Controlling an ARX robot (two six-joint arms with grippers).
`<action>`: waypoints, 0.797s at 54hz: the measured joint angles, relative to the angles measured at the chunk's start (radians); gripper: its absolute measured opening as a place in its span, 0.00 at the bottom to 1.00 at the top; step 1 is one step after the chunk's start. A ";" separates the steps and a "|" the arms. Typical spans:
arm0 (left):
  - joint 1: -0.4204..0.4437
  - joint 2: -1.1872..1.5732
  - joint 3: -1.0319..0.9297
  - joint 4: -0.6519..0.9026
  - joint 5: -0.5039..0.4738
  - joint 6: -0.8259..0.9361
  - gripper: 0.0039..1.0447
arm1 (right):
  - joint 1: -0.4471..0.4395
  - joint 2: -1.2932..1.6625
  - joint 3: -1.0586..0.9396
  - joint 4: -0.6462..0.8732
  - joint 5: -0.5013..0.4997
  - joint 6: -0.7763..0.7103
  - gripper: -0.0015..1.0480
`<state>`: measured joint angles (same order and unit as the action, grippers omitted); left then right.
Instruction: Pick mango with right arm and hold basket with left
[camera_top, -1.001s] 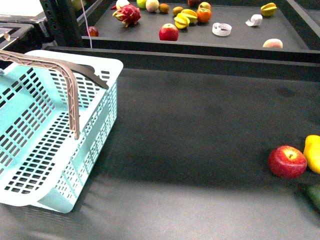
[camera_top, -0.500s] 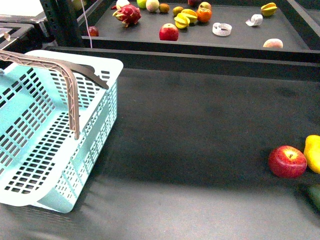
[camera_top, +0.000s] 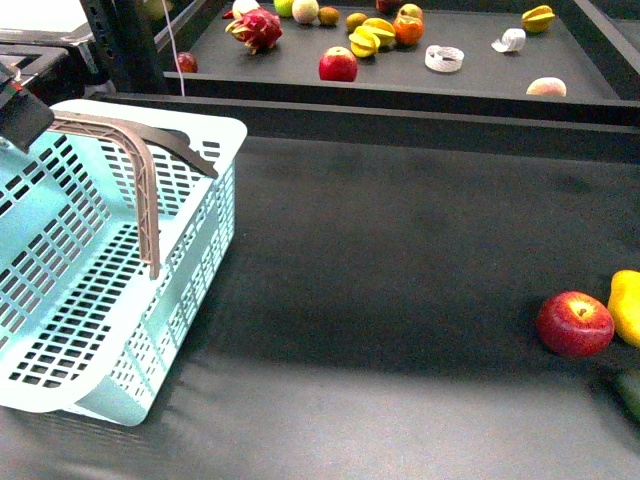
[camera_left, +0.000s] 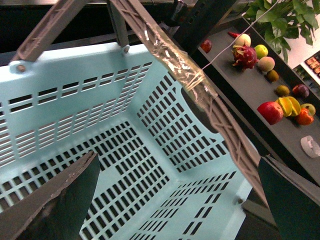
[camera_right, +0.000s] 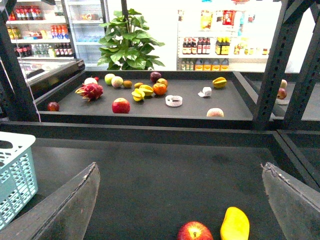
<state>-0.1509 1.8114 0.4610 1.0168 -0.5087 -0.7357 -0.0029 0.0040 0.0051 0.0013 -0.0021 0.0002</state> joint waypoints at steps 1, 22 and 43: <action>0.002 0.014 0.014 0.000 0.009 -0.010 0.95 | 0.000 0.000 0.000 0.000 0.000 0.000 0.92; 0.033 0.211 0.266 -0.050 0.074 -0.139 0.95 | 0.000 0.000 0.000 0.000 0.000 0.000 0.92; 0.029 0.265 0.359 -0.097 0.071 -0.171 0.77 | 0.000 0.000 0.000 0.000 0.000 0.000 0.92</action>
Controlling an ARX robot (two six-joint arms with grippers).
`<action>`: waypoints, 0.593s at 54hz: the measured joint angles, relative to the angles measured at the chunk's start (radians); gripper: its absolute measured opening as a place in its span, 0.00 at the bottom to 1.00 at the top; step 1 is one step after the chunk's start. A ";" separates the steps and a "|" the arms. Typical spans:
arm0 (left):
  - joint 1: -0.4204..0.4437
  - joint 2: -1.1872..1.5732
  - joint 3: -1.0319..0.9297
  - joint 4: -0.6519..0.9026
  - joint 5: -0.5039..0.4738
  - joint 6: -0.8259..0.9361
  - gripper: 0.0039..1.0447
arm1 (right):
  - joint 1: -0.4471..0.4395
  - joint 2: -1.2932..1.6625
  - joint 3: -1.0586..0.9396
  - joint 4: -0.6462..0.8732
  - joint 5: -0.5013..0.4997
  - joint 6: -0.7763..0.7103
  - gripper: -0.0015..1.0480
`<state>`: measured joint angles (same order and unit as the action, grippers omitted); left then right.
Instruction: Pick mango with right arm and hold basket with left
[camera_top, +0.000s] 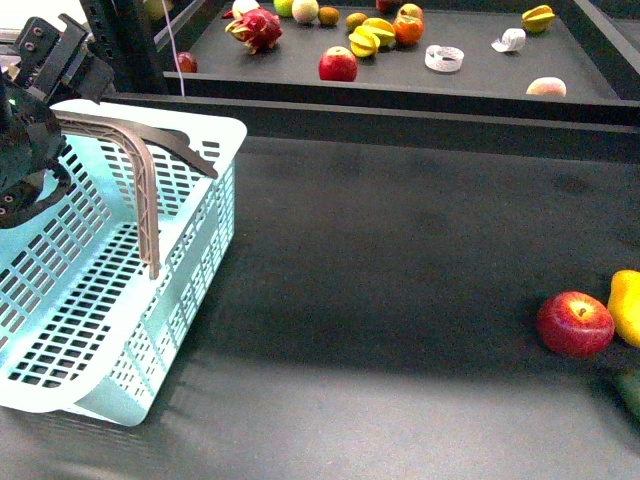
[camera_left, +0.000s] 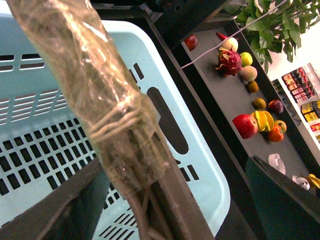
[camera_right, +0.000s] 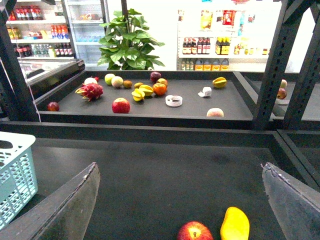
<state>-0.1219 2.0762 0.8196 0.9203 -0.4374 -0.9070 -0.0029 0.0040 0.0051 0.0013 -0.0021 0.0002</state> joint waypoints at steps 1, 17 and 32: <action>-0.001 0.002 0.000 0.000 0.002 -0.001 0.73 | 0.000 0.000 0.000 0.000 0.000 0.000 0.92; -0.012 -0.017 -0.007 -0.023 0.051 -0.134 0.21 | 0.000 0.000 0.000 0.000 0.000 0.000 0.92; -0.044 -0.149 -0.153 0.019 0.153 -0.020 0.09 | 0.000 0.000 0.000 0.000 0.000 0.000 0.92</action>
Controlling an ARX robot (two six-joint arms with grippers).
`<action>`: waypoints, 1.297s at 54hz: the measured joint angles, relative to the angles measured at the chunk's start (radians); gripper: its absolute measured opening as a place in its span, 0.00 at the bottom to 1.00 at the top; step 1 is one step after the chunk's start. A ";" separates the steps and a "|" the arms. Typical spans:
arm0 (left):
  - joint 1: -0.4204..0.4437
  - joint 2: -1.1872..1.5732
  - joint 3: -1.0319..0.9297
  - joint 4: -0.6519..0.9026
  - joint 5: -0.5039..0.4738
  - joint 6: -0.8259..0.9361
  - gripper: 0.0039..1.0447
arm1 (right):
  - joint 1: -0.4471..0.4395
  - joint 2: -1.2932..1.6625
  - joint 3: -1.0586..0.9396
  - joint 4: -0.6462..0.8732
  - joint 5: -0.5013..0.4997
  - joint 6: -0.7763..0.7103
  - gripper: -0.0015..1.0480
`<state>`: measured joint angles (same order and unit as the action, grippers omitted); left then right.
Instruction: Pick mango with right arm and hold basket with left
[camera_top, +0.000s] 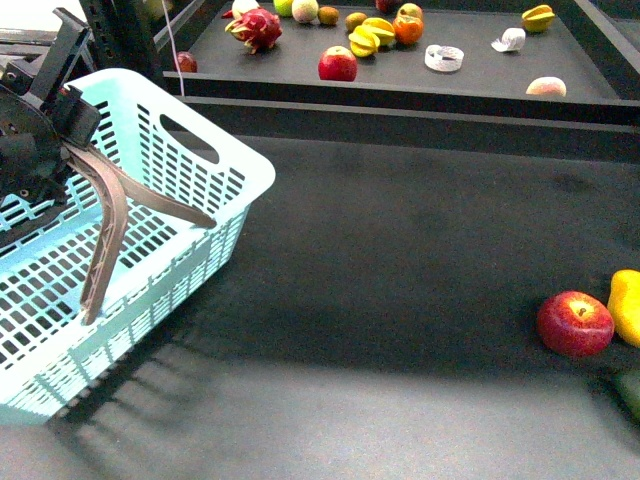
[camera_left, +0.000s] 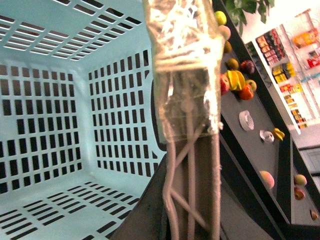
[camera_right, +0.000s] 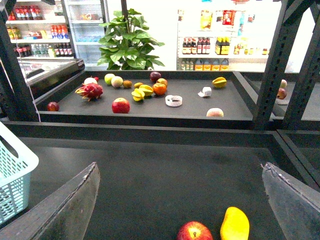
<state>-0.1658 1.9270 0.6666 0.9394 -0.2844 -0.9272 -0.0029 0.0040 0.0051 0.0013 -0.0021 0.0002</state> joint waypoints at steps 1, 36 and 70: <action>-0.004 -0.016 -0.015 0.014 0.012 0.014 0.09 | 0.000 0.000 0.000 0.000 0.000 0.000 0.92; -0.288 -0.350 -0.226 0.101 0.217 0.705 0.08 | 0.000 0.000 0.000 0.000 0.000 0.000 0.92; -0.429 -0.365 -0.272 0.175 0.326 0.656 0.08 | 0.000 0.000 0.000 0.000 0.000 0.000 0.92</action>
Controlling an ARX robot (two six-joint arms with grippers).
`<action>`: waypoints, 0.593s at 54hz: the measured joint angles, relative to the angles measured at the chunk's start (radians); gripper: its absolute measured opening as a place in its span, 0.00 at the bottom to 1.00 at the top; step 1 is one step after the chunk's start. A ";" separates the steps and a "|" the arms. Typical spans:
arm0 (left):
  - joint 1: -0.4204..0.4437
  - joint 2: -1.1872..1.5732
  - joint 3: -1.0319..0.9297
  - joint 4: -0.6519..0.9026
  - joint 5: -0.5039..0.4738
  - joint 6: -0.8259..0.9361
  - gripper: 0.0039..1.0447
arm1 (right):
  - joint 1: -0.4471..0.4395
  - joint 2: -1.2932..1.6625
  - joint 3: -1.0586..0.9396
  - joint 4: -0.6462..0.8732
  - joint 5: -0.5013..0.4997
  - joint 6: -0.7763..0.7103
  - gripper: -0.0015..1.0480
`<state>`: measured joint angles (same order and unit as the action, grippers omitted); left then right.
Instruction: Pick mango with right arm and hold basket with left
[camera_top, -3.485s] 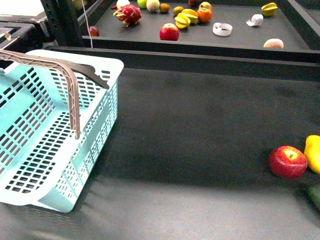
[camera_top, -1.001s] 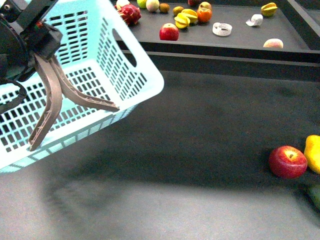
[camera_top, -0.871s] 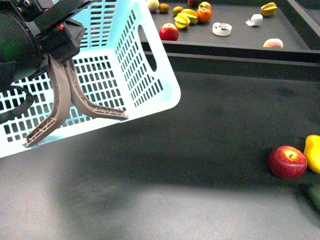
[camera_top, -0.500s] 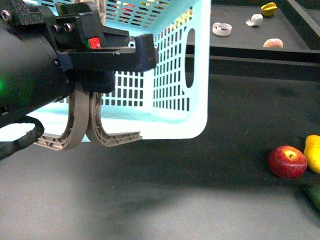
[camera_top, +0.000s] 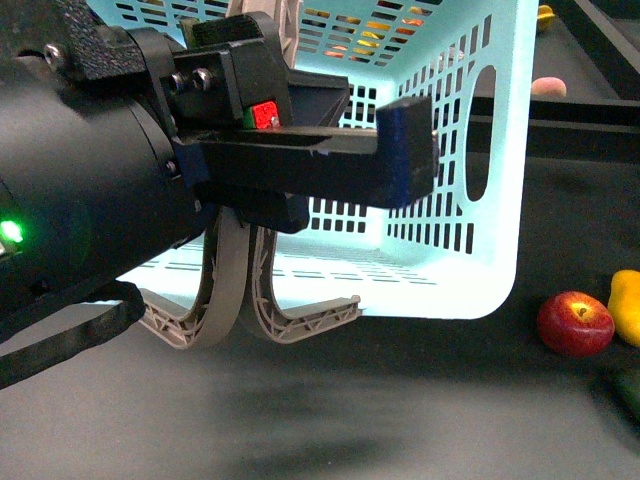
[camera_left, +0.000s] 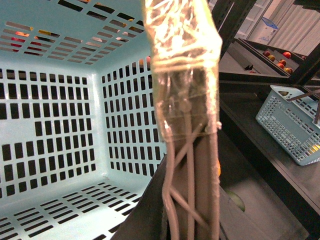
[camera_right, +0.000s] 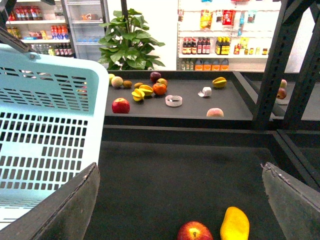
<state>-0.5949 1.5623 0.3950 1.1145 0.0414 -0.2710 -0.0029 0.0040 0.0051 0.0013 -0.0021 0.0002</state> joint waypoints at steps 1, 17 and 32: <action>-0.003 0.001 -0.001 0.000 0.000 0.000 0.08 | 0.000 0.000 0.000 0.000 0.000 0.000 0.92; -0.023 0.018 -0.014 0.005 0.022 0.033 0.08 | 0.000 0.000 0.000 0.000 0.000 0.000 0.92; -0.025 0.019 -0.027 0.018 0.014 0.036 0.08 | 0.000 0.000 0.000 0.000 0.000 0.000 0.92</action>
<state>-0.6201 1.5810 0.3676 1.1320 0.0555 -0.2352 -0.0029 0.0040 0.0051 0.0013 -0.0021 0.0002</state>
